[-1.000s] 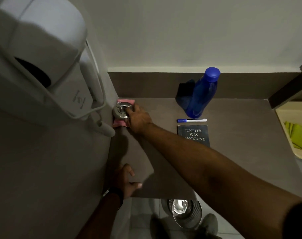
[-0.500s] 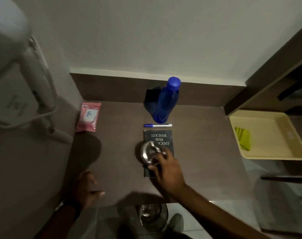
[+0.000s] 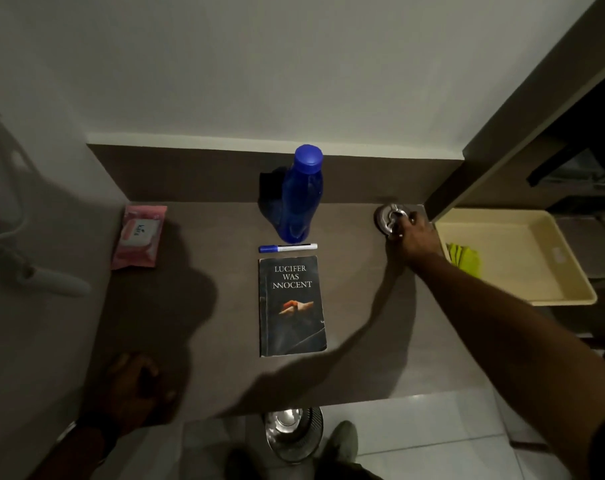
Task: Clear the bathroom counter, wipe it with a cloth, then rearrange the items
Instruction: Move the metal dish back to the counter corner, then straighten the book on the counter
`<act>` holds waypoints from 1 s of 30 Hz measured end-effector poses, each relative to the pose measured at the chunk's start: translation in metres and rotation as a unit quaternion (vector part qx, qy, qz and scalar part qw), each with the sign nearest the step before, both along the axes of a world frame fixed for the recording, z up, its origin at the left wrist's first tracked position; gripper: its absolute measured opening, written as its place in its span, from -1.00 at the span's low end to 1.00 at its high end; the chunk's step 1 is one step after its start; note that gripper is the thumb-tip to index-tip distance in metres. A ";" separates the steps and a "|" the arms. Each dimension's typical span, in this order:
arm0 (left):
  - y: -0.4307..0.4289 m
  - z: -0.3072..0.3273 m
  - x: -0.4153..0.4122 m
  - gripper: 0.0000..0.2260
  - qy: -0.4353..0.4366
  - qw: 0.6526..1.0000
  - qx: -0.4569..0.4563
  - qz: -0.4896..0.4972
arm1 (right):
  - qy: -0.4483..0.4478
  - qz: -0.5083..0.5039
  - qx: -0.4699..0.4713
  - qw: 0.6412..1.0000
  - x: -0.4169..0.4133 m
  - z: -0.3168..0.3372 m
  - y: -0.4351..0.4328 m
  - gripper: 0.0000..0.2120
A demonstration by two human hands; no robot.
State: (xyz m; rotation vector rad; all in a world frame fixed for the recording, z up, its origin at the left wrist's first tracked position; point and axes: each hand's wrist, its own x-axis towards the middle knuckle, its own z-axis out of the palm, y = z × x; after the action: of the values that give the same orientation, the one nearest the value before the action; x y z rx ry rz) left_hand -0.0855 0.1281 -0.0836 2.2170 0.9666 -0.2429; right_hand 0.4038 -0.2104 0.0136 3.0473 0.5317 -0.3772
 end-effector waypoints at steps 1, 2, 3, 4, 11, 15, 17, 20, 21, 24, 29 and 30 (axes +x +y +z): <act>0.000 -0.001 0.000 -0.62 0.003 1.000 0.006 -0.002 | 0.001 0.000 0.001 1.000 0.004 -0.003 0.002 -0.43; 0.001 -0.001 0.001 -0.61 0.009 1.000 0.009 -0.003 | 0.002 0.000 0.002 1.000 0.006 -0.006 0.004 -0.44; 0.002 0.000 0.001 -0.61 0.019 1.000 0.016 -0.007 | 0.004 -0.004 0.002 1.000 0.007 -0.010 0.005 -0.45; 0.003 0.001 0.000 -0.61 0.026 0.999 0.024 -0.014 | 0.003 -0.014 0.001 1.000 0.007 -0.013 0.007 -0.44; 0.008 0.003 -0.003 -0.56 0.036 0.998 0.045 -0.033 | -0.055 0.122 0.153 0.979 -0.111 -0.043 0.029 -0.36; 0.002 0.009 0.001 -0.56 0.043 0.998 0.041 -0.011 | -0.009 0.325 0.179 0.929 -0.208 -0.082 0.060 -0.41; -0.001 0.013 0.003 -0.56 0.041 0.999 0.025 0.004 | 0.009 0.346 0.141 0.927 -0.230 -0.095 0.071 -0.35; -0.002 0.017 0.006 -0.56 0.050 0.998 0.022 0.004 | 0.020 0.329 0.097 0.939 -0.240 -0.107 0.071 -0.29; -0.003 0.018 0.007 -0.56 0.054 0.998 0.023 0.004 | 0.017 0.322 0.093 0.942 -0.241 -0.109 0.069 -0.29; -0.006 0.022 0.009 -0.56 0.051 0.998 0.023 0.009 | 0.021 0.306 0.096 0.947 -0.245 -0.109 0.067 -0.30; -0.008 0.027 0.011 -0.54 0.058 0.998 0.012 0.013 | 0.024 0.298 0.104 0.948 -0.255 -0.105 0.059 -0.28; -0.009 0.027 0.011 -0.54 0.058 0.998 0.012 0.013 | 0.029 0.296 0.103 0.949 -0.256 -0.104 0.059 -0.28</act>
State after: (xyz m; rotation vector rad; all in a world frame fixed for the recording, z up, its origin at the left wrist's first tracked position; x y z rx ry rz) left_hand -0.0748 0.1194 -0.0562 2.2308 1.0640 -0.3531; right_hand 0.1479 -0.1513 -0.0903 2.8561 1.5130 -0.3995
